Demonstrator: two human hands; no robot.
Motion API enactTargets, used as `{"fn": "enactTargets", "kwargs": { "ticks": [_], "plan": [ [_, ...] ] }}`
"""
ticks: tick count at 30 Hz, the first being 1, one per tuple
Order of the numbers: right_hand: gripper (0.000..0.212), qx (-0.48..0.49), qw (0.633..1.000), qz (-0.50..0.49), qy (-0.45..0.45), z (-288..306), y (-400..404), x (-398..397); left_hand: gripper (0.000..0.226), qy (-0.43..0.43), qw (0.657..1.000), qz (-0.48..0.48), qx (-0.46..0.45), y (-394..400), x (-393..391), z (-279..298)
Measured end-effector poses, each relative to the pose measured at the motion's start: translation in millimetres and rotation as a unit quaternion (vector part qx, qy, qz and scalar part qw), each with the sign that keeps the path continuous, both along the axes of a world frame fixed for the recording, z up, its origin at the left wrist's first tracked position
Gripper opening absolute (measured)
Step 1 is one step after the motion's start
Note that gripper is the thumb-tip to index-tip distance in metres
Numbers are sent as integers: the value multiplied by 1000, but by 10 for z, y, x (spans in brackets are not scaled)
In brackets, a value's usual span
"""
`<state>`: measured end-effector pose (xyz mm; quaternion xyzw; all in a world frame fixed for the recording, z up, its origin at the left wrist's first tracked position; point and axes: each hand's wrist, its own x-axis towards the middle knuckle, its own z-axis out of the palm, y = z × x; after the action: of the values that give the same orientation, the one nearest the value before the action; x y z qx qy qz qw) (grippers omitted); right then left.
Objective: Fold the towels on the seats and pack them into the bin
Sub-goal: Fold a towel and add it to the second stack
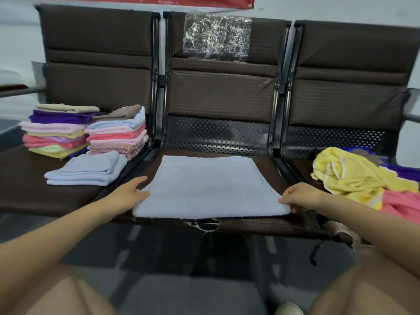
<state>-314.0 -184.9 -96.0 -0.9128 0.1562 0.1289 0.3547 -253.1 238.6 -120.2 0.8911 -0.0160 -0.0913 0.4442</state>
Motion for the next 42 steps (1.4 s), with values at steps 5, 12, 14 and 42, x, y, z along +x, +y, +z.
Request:
{"fn": "enactTargets", "kwargs": {
  "ticks": [5,12,14,42],
  "plan": [
    [15,-186,980,64,1,-85,65,-23,61,-26,995,-30,92,61,-87,-74],
    [33,-217,933,231,-169,-108,502,-46,59,-33,975,-48,215,99,-184,-72],
    [32,-176,922,304,-165,-156,729,-68,52,-68,958,-73,268,76,-194,-39],
    [7,43,918,387,-72,-348,1255,697,26,-321,840,-397,184,-557,-45,-312]
  ]
}}
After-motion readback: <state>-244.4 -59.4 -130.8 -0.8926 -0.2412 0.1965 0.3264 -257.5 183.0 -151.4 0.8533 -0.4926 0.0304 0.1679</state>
